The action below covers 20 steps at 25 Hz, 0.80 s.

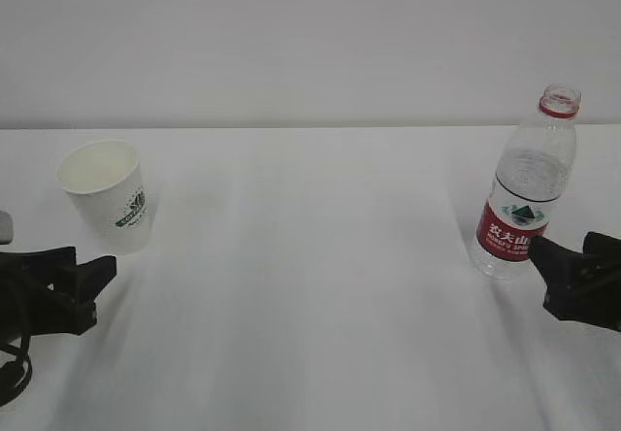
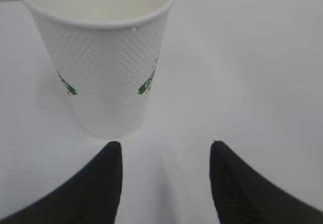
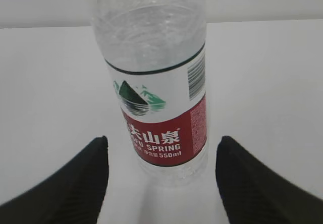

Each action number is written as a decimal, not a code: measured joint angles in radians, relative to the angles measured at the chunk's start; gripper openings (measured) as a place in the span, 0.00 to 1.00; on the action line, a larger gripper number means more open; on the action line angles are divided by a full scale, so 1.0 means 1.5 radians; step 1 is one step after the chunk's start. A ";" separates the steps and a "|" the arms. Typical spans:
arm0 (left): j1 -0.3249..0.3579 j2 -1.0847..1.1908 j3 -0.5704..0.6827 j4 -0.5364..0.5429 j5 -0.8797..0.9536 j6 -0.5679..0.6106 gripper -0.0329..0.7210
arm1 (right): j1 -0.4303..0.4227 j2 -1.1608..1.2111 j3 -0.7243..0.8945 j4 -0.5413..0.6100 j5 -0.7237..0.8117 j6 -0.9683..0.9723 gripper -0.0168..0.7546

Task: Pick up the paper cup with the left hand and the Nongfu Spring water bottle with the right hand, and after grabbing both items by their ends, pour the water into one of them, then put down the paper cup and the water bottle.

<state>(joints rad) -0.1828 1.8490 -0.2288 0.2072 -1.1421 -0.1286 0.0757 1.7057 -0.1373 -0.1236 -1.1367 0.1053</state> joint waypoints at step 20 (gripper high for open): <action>0.000 0.003 0.000 0.038 -0.004 0.000 0.58 | 0.000 0.018 -0.008 0.036 -0.004 -0.009 0.82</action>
<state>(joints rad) -0.1828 1.8538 -0.2288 0.2637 -1.1481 -0.1286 0.0757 1.7323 -0.1498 -0.0690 -1.1430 0.0925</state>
